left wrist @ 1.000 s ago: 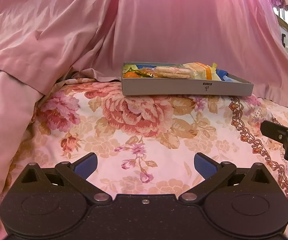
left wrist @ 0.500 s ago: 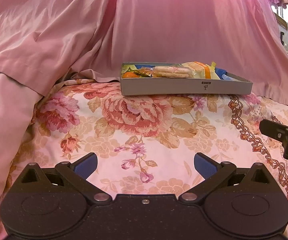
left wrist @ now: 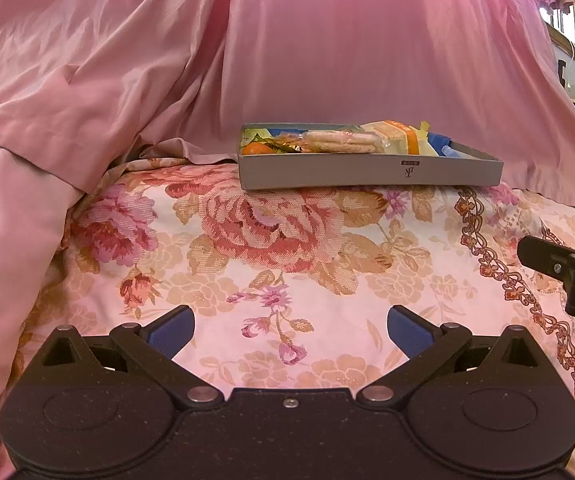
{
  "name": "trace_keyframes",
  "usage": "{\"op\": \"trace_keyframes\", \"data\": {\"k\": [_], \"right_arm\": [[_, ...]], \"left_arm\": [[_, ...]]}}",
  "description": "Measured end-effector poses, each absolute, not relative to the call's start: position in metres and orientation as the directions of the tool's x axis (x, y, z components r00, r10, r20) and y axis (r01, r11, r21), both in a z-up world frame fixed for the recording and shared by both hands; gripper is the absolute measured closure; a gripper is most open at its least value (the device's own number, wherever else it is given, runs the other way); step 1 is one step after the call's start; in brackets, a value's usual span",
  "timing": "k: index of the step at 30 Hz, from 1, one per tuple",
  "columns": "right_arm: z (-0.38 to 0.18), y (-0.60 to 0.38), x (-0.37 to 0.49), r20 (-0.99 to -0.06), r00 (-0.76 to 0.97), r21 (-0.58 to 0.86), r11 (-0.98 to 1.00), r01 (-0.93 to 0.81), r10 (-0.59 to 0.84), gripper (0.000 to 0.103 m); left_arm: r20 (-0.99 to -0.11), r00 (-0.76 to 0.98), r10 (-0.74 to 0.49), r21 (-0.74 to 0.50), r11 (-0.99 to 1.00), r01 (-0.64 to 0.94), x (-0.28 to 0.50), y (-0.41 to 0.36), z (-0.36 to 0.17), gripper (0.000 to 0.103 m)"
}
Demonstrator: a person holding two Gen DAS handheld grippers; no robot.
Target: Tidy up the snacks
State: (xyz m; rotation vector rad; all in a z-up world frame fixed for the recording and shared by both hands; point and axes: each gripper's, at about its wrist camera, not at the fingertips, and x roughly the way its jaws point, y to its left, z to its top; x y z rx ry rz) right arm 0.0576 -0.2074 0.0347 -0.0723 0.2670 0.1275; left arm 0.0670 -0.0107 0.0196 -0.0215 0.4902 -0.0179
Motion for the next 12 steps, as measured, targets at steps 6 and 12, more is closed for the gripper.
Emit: {"op": "trace_keyframes", "data": {"k": [6,12], "right_arm": [[0.035,-0.2069,0.0574,-0.268,0.956,-0.054,0.99,-0.133,0.114,0.0],[0.0351,-0.2066,0.0573,-0.268,0.957,-0.055,0.99,-0.133,0.114,0.0]], "left_arm": [[-0.47,0.883,-0.025,-0.023,1.0,0.016,0.0674,-0.0095,0.019,0.001],[-0.474,0.88,-0.028,-0.019,1.0,0.022,0.0679,-0.0101,0.0186,0.001]]}}
